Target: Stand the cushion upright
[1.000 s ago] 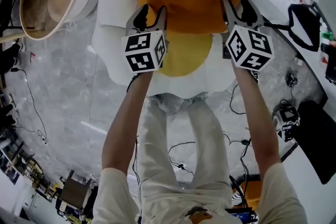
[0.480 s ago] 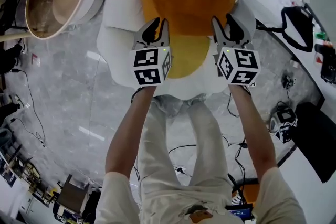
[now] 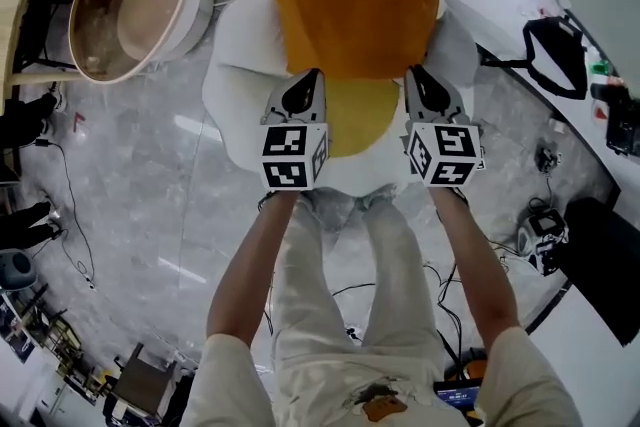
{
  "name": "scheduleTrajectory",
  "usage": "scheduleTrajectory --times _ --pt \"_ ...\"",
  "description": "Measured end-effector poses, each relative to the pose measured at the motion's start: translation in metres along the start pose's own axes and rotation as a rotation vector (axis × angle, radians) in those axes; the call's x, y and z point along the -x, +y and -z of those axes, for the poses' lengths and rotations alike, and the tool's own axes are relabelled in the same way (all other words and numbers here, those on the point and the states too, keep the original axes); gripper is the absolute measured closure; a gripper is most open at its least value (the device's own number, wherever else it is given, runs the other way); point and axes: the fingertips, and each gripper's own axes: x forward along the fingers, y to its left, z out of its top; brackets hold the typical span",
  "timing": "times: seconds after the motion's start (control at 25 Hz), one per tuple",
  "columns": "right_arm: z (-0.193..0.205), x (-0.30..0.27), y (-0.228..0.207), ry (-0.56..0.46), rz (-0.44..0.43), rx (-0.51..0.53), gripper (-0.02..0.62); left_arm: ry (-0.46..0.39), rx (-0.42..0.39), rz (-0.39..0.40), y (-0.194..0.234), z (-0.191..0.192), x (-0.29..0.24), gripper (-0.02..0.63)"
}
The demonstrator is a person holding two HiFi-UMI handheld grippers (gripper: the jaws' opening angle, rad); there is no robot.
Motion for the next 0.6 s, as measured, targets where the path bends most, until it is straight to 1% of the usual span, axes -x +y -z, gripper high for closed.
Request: scheduleTrajectory --times 0.12,0.28,0.4,0.52,0.6 --pt "-0.003 0.015 0.008 0.010 -0.011 -0.002 0.557 -0.006 0.021 0.008 -0.004 -0.008 0.017 0.601" --pt "-0.009 0.034 0.013 0.008 -0.003 -0.018 0.572 -0.024 0.015 0.023 -0.016 -0.024 0.042 0.601" --pt "-0.011 0.053 0.018 0.014 -0.001 -0.050 0.572 -0.002 0.019 0.026 -0.030 -0.025 0.060 0.601" --pt "-0.018 0.068 0.025 0.010 -0.015 -0.066 0.574 0.019 -0.010 0.060 -0.050 -0.025 0.074 0.601" --pt "-0.023 0.078 0.029 0.012 -0.029 -0.064 0.574 0.033 -0.003 0.085 -0.064 -0.023 0.082 0.601"
